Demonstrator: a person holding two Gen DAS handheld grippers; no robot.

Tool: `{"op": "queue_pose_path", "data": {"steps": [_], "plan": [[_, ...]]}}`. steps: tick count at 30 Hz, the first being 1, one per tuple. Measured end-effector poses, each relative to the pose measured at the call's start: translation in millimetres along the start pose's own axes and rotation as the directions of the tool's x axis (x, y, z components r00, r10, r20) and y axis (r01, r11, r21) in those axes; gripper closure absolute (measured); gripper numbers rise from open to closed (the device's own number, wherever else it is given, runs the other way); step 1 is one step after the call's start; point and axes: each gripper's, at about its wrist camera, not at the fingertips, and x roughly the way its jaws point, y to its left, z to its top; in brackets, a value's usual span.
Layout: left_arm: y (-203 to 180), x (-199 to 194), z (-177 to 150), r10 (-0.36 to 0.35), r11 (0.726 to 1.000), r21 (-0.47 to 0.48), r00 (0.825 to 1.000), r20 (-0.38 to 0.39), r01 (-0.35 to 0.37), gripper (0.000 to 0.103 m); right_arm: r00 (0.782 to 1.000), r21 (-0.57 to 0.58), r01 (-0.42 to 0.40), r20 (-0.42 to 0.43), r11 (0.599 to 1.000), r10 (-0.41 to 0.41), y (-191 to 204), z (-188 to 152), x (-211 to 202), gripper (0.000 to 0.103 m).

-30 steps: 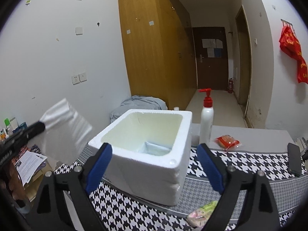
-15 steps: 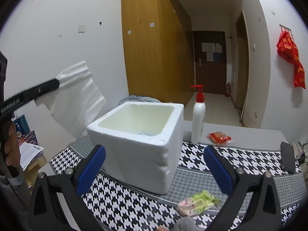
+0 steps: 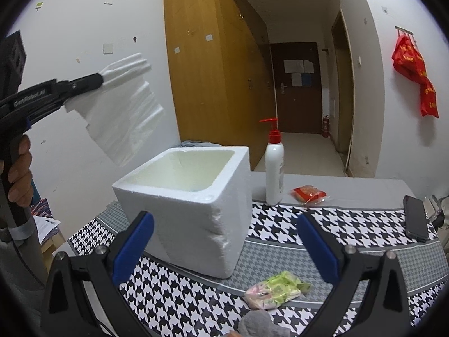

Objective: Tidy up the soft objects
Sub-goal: 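Move the tissue over the foam box and open the left tool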

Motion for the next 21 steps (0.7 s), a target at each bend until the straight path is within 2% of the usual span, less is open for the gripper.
{"op": "queue_pose_path", "data": {"steps": [6,16,21], "plan": [[-9,18,1,-0.018,1.0,0.007,1.0,-0.022,0.019,0.096,1.0,0.011,0.011,0.003,1.0,-0.011,-8,-1,-1,0.0],[-6,56,-25,-0.007,1.0,-0.016,0.99,-0.144,0.005,0.096,1.0,0.017,0.022,-0.019,1.0,-0.022,-18,-3,5,0.0],[-8,66,-28,0.007,1.0,-0.009,0.984,-0.176,-0.009,0.096,0.999,0.021,0.027,-0.026,0.999,-0.026,-22,-4,7,0.0]]}}
